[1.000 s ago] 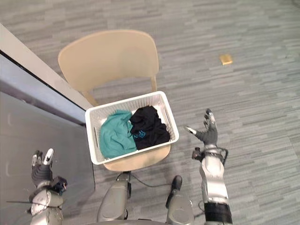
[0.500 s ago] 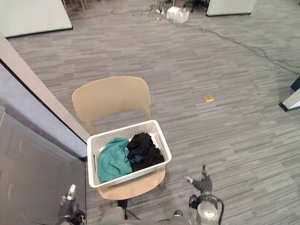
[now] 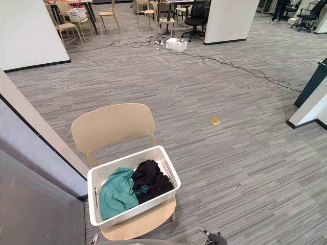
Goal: Pick up the laundry basket with both hands and put the clothes into the washing machine.
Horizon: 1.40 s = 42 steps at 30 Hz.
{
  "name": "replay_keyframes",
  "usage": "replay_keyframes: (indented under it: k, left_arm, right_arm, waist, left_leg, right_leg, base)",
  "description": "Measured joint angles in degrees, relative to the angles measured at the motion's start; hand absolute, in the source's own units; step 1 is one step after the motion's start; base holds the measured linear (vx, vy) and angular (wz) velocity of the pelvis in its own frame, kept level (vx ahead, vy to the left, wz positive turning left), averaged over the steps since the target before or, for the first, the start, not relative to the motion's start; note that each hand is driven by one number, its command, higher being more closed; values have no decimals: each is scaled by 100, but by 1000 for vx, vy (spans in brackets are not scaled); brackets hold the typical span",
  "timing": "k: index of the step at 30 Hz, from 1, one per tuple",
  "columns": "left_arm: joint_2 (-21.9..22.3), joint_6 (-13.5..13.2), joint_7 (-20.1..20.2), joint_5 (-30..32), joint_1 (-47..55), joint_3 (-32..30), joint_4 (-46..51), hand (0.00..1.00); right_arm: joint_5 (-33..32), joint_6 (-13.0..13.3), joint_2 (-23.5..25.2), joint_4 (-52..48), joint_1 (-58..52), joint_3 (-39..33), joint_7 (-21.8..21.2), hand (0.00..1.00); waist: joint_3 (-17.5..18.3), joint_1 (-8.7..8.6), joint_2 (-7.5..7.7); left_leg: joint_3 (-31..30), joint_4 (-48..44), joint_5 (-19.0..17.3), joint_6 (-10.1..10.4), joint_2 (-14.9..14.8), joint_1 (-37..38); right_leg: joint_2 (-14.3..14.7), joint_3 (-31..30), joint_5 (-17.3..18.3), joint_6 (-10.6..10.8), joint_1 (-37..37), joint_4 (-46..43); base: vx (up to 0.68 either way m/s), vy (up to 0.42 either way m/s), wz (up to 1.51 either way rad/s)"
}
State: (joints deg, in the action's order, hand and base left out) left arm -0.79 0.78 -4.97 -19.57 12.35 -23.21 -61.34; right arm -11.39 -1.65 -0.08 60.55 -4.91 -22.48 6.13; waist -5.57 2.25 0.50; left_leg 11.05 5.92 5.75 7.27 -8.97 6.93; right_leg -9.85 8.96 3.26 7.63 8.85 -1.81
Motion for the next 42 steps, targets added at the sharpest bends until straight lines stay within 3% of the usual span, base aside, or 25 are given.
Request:
replay_keyframes:
  k: [5, 12, 14, 15, 17, 18, 20, 21, 22, 23, 24, 26, 27, 30, 31, 32, 33, 34, 35, 36, 37, 38, 39, 40, 42]
  left_arm:
    - [0, 8, -6, 12, -77, -64, 1, 0]
    - [-80, -32, -50, 650, -405, 80, 28, 0]
    - [-144, -104, -68, 841, -459, 305, 169, 0]
    - [-197, -142, -86, 960, -474, 433, 377, 0]
    - [-230, -246, -127, 1025, -473, 618, 721, 0]
    - [-151, -281, -146, 1023, -397, 620, 896, 0]
    - [-90, -283, -161, 1019, -327, 624, 990, 0]
    - [-47, -278, -161, 1021, -370, 628, 1026, 0]
    - [-27, -268, -157, 1018, -431, 601, 1037, 0]
    - [29, -256, -157, 1015, -527, 468, 1118, 0]
    - [37, -243, -154, 1027, -511, 456, 1130, 0]
    - [58, -220, -158, 1124, -384, 434, 1094, 0]
    - [62, -220, -155, 1132, -340, 375, 1075, 0]
    - [35, -162, -142, 1131, -387, 243, 771, 0]
    - [18, -134, -146, 1139, -398, 247, 674, 0]
    - [15, -125, -148, 1143, -413, 291, 631, 0]
    - [20, -122, -154, 1166, -460, 419, 626, 0]
    - [85, -124, -158, 1188, -462, 713, 657, 0]
    - [107, -119, -174, 1188, -595, 805, 642, 0]
    - [46, -117, -185, 1189, -643, 804, 638, 0]
    - [-158, -110, -190, 1192, -677, 806, 598, 0]
    - [-180, -110, -206, 1188, -685, 849, 485, 0]
    - [-144, -126, -198, 1189, -649, 962, 495, 0]
    - [-11, -144, -191, 1201, -582, 1015, 499, 0]
    - [44, -162, -170, 1255, -553, 1000, 507, 0]
  right_arm:
    - [-14, 6, 18, -9, -53, -216, -14, 0]
    - [-460, 29, -14, -21, -393, -490, -106, 0]
    - [-534, 25, 5, -40, -472, -482, -138, 0]
    - [-582, 23, 28, -71, -451, -449, -138, 0]
    - [-604, 22, 44, -197, -407, -375, -135, 0]
    - [-584, 29, -10, -363, -370, -303, -136, 0]
    - [-438, 114, -134, -694, -215, -118, -144, 0]
    - [-381, 134, -240, -809, 33, -97, -139, 0]
    - [-376, 151, -244, -847, 116, -123, -139, 0]
    - [-375, 178, -282, -933, 212, -250, -140, 0]
    - [-374, 247, -301, -1081, 239, -251, -135, 0]
    - [-376, 235, -331, -1129, 237, -234, -146, 0]
    - [-376, 239, -326, -1111, 212, -255, -139, 0]
    - [-382, 243, -348, -799, 41, -426, -128, 0]
    - [-387, 225, -346, -689, -53, -492, -112, 0]
    - [-387, 217, -368, -663, -120, -577, -105, 0]
    - [-390, 186, -418, -599, -207, -700, -93, 0]
    - [-392, 107, -571, -425, -198, -753, -79, 0]
    - [-388, 97, -602, -255, -67, -717, -112, 0]
    - [-389, 70, -539, -218, 83, -694, -117, 0]
    - [-388, 54, -338, -234, 272, -689, -124, 0]
    - [-377, 60, -412, -194, 281, -704, -125, 0]
    - [-376, 61, -471, -153, 301, -687, -122, 0]
    - [-359, 67, -564, -133, 371, -629, -133, 0]
    - [-231, 58, -576, -134, 458, -571, -139, 0]
  waist:
    - [-6, 2, 10]
    - [22, -14, 21]
    - [-34, -27, -21]
    - [-78, -30, 116]
    - [-206, 25, 159]
    - [-261, 58, 76]
    - [-297, 207, 43]
    - [-353, 173, -38]
    - [-387, 154, 94]
    - [-443, 223, 40]
    - [-522, 195, 6]
    - [-523, 211, -76]
    - [-518, 221, -85]
    - [-399, 184, -136]
    - [-266, 151, -168]
    - [-227, 139, -212]
    - [-184, 121, -256]
    - [-117, 37, -315]
    - [-143, -118, -508]
    - [-173, -107, -612]
    - [-251, -103, -506]
    - [-266, -121, -602]
    - [-267, -80, -639]
    - [-290, 42, -576]
    - [-364, 17, -484]
  left_leg:
    - [83, -1, -60, -21, -19, 6]
    - [-29, -11, -110, 1, -17, -73]
    - [-236, -98, -110, 16, -17, -256]
    - [-495, -421, -102, -19, 14, -501]
    - [-979, -834, -84, -36, 36, -885]
    - [-1311, -982, -39, -31, 37, -1099]
    - [-1711, -1037, 274, 33, 150, -1547]
    - [-1767, -724, 1029, -74, 239, -1817]
    - [-1584, -604, 1189, -191, 297, -1881]
    - [-831, -1461, 555, -451, 300, -2142]
    - [-168, -2770, -383, -690, 248, -2309]
    - [292, -3692, -1099, -625, -6, -2000]
    - [437, -4089, -1290, -628, -205, -1849]
    - [626, -5102, -1384, -609, -1061, -1369]
    - [567, -4946, -1283, -461, -1326, -1235]
    - [461, -4684, -1215, -366, -1410, -1160]
    - [355, -3687, -850, -318, -1376, -944]
    - [56, -2400, -843, 38, -943, -550]
    - [-98, -1832, -882, 95, -1052, -589]
    - [-80, -1725, -887, 158, -1184, -665]
    - [39, -1746, -955, 348, -1117, -729]
    - [-7, -1686, -1180, 562, -1092, -584]
    - [32, -1571, -1227, 534, -1037, -456]
    - [129, -1286, -1218, 479, -692, -232]
    - [119, -1179, -1135, 330, -370, -253]
  right_leg:
    - [25, -148, 2, -10, -92, 10]
    - [30, -15, 77, -34, -104, -16]
    - [14, 127, 334, -43, -242, -393]
    - [-44, 252, 539, -54, -407, -856]
    - [-86, 622, 751, -176, -526, -1360]
    - [-100, 937, 897, -231, -612, -1675]
    - [-223, 1507, 1383, -275, -807, -2172]
    - [-224, 1959, 1430, -366, -880, -2206]
    - [-367, 2263, 1389, -478, -872, -2148]
    - [-465, 2594, 1365, -499, -908, -2185]
    - [-533, 2979, 1338, -547, -738, -2179]
    - [-551, 3431, 1279, -646, -503, -2178]
    - [-569, 3660, 1272, -658, -412, -2185]
    - [-705, 4360, 1175, -642, -215, -2197]
    - [-854, 4561, 1086, -603, -238, -2270]
    - [-926, 4675, 1045, -592, -249, -2317]
    - [-1110, 4825, 1017, -598, -297, -2539]
    - [-1676, 4823, 876, -837, -606, -3392]
    - [-1476, 4505, 1164, -327, -1086, -3361]
    - [-995, 4366, 1168, -174, -1247, -2687]
    - [-480, 4168, 214, -718, -1303, -1509]
    - [-448, 4095, -323, -810, -1139, -1386]
    - [-497, 4060, -381, -797, -1091, -1364]
    - [-755, 3908, -491, -623, -1089, -1313]
    - [-1075, 3789, -623, -558, -1116, -1344]
  base:
    - [-4, 0, -11]
    - [6, -4, 6]
    - [40, -53, 48]
    - [38, -80, 67]
    - [15, -117, 125]
    - [-52, -131, 159]
    - [-149, -172, 167]
    - [-209, -139, 182]
    - [-210, -64, 173]
    - [-139, -50, 172]
    - [-127, -89, 152]
    - [-131, -69, 127]
    - [-197, -26, 119]
    - [-172, 45, 106]
    - [-103, 205, 126]
    - [-39, 257, 130]
    - [-8, 328, 141]
    - [-72, 455, 175]
    - [-122, 395, 137]
    - [-150, 249, 92]
    - [-159, 95, 60]
    - [-116, 133, 46]
    - [-123, 250, 18]
    - [-107, 320, -14]
    - [-145, 248, 8]
